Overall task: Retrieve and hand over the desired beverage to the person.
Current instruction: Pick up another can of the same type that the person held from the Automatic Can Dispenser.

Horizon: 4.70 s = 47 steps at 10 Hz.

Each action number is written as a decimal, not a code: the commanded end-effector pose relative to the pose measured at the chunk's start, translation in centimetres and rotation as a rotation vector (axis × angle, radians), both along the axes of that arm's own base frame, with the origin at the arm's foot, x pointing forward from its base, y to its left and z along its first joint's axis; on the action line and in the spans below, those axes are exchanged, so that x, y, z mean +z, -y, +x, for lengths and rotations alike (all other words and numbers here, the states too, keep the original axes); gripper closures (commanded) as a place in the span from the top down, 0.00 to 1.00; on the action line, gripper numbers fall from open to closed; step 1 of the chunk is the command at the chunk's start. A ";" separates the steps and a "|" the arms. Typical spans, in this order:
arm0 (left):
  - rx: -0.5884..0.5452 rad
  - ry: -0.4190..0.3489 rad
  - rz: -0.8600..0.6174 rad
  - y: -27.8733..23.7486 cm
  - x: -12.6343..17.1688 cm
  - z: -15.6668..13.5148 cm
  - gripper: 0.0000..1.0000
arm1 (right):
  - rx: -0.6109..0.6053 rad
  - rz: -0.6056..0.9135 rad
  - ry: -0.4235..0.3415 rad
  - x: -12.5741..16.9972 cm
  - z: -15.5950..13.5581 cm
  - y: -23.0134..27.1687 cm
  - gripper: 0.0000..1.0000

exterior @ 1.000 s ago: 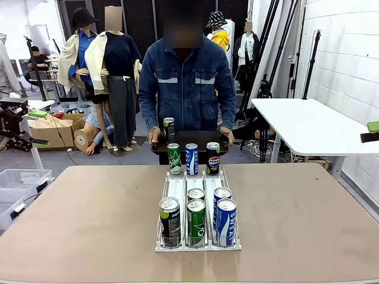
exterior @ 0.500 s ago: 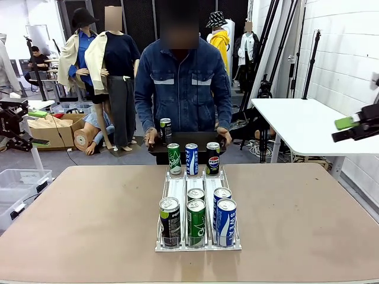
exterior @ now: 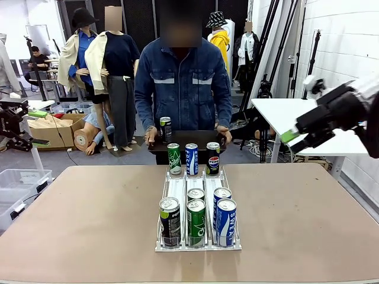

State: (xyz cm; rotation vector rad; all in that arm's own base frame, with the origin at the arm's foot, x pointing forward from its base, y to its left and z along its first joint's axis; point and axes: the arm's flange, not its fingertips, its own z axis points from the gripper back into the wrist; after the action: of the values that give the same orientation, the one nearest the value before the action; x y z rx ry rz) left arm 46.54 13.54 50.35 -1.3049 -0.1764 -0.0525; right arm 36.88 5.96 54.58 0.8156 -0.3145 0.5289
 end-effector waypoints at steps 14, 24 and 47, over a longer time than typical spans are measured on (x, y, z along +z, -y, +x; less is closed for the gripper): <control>0.011 0.004 0.004 0.0 0.0 -0.1 1.00 | -0.044 -0.624 -0.064 -6.3 1.3 -19.7 1.00; 0.011 0.004 0.004 0.0 0.0 -0.1 1.00 | -0.034 -0.772 -0.030 -10.8 1.7 -23.0 1.00; 0.011 0.004 0.004 0.0 0.0 -0.1 1.00 | -0.036 -0.854 -0.053 -15.2 1.3 -24.4 0.93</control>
State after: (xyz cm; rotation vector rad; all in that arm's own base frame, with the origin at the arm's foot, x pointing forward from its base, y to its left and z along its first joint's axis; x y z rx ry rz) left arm 46.53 13.58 50.33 -1.3048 -0.1767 -0.0515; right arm 37.97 30.00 39.66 0.0251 -0.0224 0.5206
